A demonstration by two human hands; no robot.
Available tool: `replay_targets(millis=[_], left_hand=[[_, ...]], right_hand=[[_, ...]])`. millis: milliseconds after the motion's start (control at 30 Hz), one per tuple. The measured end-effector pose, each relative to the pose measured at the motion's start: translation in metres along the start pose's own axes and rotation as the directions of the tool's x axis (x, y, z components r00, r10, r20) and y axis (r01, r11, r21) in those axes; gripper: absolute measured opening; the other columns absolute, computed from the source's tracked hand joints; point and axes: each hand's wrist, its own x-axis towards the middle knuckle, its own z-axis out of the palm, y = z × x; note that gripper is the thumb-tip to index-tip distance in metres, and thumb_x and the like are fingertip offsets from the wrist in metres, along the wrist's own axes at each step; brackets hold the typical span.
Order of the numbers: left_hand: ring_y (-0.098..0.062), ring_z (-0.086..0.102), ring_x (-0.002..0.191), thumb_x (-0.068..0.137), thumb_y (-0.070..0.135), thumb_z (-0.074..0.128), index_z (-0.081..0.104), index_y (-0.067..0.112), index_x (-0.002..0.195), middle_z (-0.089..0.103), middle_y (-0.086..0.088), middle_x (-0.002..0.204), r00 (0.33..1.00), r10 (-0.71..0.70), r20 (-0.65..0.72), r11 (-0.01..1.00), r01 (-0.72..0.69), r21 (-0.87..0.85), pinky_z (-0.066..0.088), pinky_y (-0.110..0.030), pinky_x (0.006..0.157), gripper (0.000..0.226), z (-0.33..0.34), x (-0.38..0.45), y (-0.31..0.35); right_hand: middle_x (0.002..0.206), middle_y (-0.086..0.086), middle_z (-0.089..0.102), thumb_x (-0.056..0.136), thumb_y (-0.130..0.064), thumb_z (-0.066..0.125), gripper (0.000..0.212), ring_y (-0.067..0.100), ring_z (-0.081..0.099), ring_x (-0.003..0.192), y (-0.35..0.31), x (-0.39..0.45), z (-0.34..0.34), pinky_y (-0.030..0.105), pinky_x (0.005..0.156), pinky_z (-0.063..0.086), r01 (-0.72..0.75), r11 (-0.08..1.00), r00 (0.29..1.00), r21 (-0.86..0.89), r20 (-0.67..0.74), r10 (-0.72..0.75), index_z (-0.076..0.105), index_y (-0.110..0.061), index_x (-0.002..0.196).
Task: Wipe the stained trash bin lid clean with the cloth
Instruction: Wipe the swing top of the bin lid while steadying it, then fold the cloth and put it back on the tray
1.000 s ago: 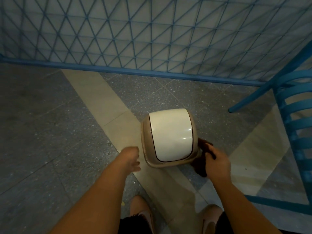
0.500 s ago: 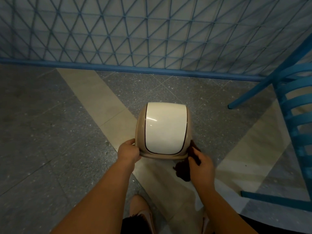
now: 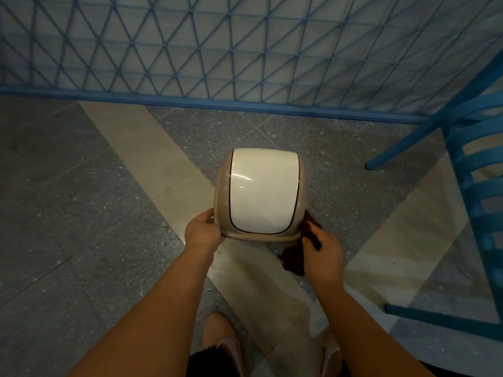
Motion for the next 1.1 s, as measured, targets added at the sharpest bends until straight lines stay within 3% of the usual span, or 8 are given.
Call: replay_targets(millis=[367,600,733,800,867,967,1033,1100], left_hand=[[-0.029,0.064,0.102,0.088,-0.009,0.052,0.054,0.008,0.133,0.066,-0.013,0.11,0.999,-0.036,0.016,0.992,0.038,-0.118,0.053,-0.035,0.079,0.048,0.005,0.005,0.001],[-0.029,0.063,0.098,0.088,-0.007,0.055,0.053,0.009,0.134,0.066,-0.013,0.103,0.999,-0.05,0.006,0.991,0.05,-0.124,0.055,-0.037,0.08,0.048,0.007,0.003,0.001],[-0.032,0.059,0.111,0.086,0.001,0.057,0.035,0.019,0.146,0.053,-0.013,0.135,0.999,-0.03,-0.029,1.0,0.03,-0.001,0.053,-0.042,0.09,0.067,0.004,0.008,-0.005],[-0.035,0.057,0.112,0.084,0.01,0.061,0.034,0.017,0.145,0.048,-0.015,0.138,0.994,-0.081,-0.074,0.991,0.088,0.1,0.053,-0.042,0.089,0.068,0.002,0.002,-0.001],[-0.029,0.059,0.089,0.085,0.018,0.062,0.045,0.007,0.133,0.057,-0.017,0.114,0.975,-0.223,0.019,0.951,0.214,0.222,0.052,-0.035,0.075,0.052,-0.002,-0.022,0.007],[-0.019,0.052,0.075,0.094,0.037,0.053,0.054,0.009,0.115,0.056,-0.008,0.091,0.831,-0.405,0.38,0.9,0.291,0.324,0.043,-0.032,0.075,0.035,-0.005,-0.076,0.019],[-0.016,0.055,0.093,0.095,0.047,0.047,0.056,0.019,0.115,0.06,-0.001,0.1,0.816,-0.243,0.525,0.969,0.183,0.163,0.039,-0.031,0.093,0.036,0.002,-0.102,0.028],[-0.012,0.059,0.105,0.095,0.048,0.045,0.059,0.025,0.112,0.066,0.004,0.107,0.8,-0.033,0.599,0.99,0.107,-0.088,0.034,-0.029,0.099,0.032,0.01,-0.13,0.043]], right_hand=[[0.126,0.008,0.055,0.092,-0.005,0.055,0.037,0.02,0.054,0.114,-0.006,0.01,0.001,0.024,0.098,0.036,0.018,1.0,1.0,0.01,-0.02,-0.018,0.059,-0.016,0.127],[0.128,0.008,0.055,0.092,-0.006,0.055,0.037,0.021,0.053,0.116,-0.006,0.011,-0.001,0.024,0.1,0.035,0.0,1.0,1.0,0.005,-0.008,0.0,0.058,-0.015,0.128],[0.129,0.004,0.059,0.091,-0.008,0.057,0.038,0.021,0.055,0.117,-0.007,0.012,-0.007,0.037,0.105,0.041,-0.088,0.989,0.996,0.122,0.003,0.088,0.058,-0.019,0.128],[0.13,0.004,0.059,0.091,-0.008,0.057,0.041,0.02,0.054,0.118,-0.014,0.008,-0.014,0.039,0.105,0.042,-0.132,0.971,0.99,0.198,-0.015,0.138,0.056,-0.019,0.13],[0.132,0.001,0.057,0.091,-0.007,0.058,0.046,0.019,0.053,0.12,-0.022,0.0,-0.021,0.038,0.105,0.042,-0.124,0.962,0.991,0.245,-0.022,0.133,0.051,-0.021,0.135],[0.128,-0.005,0.055,0.089,-0.008,0.06,0.054,0.012,0.052,0.117,-0.043,-0.022,-0.034,0.029,0.099,0.041,-0.006,0.965,1.0,0.263,-0.015,0.011,0.045,-0.027,0.137],[0.122,-0.011,0.055,0.088,-0.006,0.061,0.057,0.007,0.051,0.115,-0.056,-0.036,-0.04,0.022,0.094,0.04,0.105,0.961,0.994,0.256,0.014,-0.112,0.044,-0.031,0.136],[0.119,-0.016,0.053,0.086,-0.006,0.063,0.06,0.001,0.051,0.112,-0.07,-0.052,-0.049,0.014,0.09,0.039,0.214,0.951,0.968,0.225,0.079,-0.236,0.042,-0.038,0.133]])
